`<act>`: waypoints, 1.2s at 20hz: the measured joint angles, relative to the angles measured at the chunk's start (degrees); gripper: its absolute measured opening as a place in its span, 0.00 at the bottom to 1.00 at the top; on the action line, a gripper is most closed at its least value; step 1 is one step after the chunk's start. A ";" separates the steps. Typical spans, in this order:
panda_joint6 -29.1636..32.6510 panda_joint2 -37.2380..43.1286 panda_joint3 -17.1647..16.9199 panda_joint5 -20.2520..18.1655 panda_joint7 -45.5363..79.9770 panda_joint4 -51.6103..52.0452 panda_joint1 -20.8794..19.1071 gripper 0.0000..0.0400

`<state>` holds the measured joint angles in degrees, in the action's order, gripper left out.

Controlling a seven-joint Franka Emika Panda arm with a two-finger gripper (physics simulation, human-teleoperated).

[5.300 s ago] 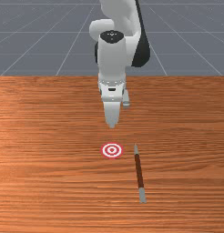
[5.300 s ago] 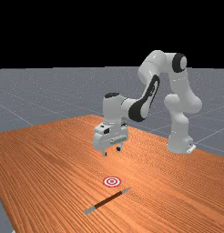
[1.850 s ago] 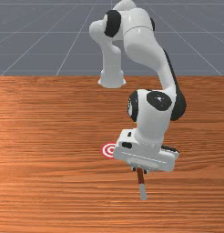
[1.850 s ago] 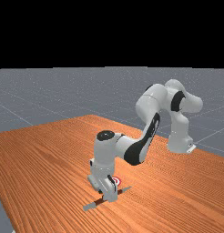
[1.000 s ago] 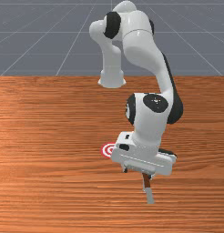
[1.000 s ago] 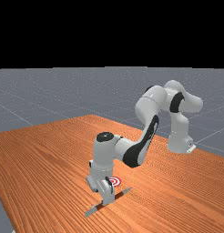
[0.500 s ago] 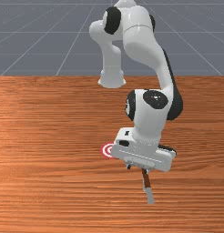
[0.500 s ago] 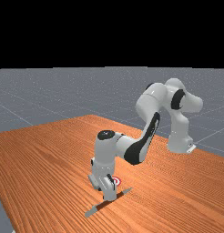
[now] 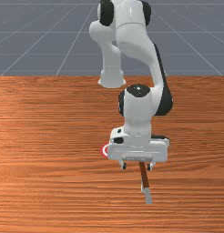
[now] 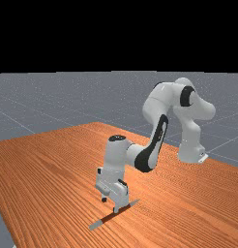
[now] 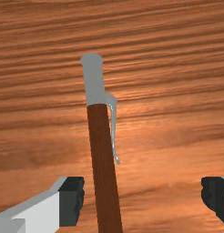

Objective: Pick up the pen and put it to the marker

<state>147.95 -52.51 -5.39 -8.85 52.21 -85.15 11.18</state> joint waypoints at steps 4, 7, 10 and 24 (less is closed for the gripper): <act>2.92 -0.82 0.54 2.52 -3.47 -0.57 1.74 0.99; -0.71 -2.33 -0.10 3.92 -3.65 -0.01 2.81 0.99; -1.52 -2.35 -0.78 4.51 -3.12 0.19 3.46 0.37; 13.84 13.28 -6.22 6.09 -4.01 -29.08 2.42 0.26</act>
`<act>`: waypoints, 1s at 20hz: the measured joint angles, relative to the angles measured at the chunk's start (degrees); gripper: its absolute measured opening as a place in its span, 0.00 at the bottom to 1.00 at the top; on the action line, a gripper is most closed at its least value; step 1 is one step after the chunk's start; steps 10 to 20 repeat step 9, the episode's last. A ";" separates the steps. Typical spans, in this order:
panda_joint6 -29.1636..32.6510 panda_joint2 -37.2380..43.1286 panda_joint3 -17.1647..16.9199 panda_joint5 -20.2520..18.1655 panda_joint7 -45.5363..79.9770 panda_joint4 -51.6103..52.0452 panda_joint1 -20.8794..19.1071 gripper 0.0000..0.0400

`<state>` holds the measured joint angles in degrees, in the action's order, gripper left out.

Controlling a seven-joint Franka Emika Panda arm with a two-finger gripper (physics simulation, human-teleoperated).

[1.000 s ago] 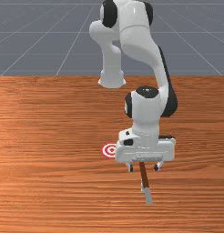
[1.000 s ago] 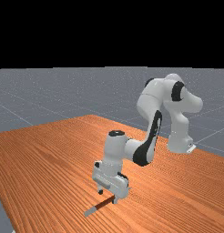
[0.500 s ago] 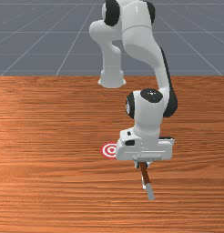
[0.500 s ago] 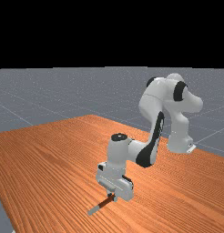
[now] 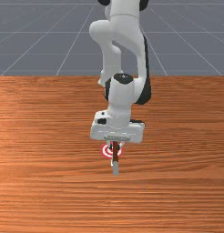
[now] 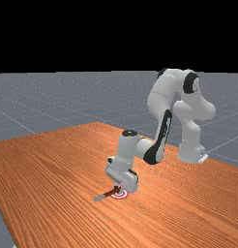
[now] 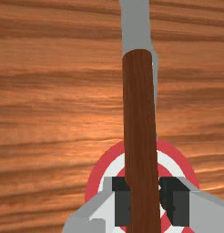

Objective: Pick up the pen and put it to the marker

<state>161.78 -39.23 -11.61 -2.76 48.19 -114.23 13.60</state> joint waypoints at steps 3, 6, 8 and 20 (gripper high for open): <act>3.78 1.03 -0.47 -0.22 -0.25 -3.05 -0.90 0.26; 4.91 1.12 -0.37 -0.28 -0.34 -3.71 -1.01 0.29; 5.30 1.19 -0.32 -0.27 -0.48 -3.81 -1.11 0.74; 5.40 1.21 -0.32 -0.27 -0.53 -3.83 -1.18 0.84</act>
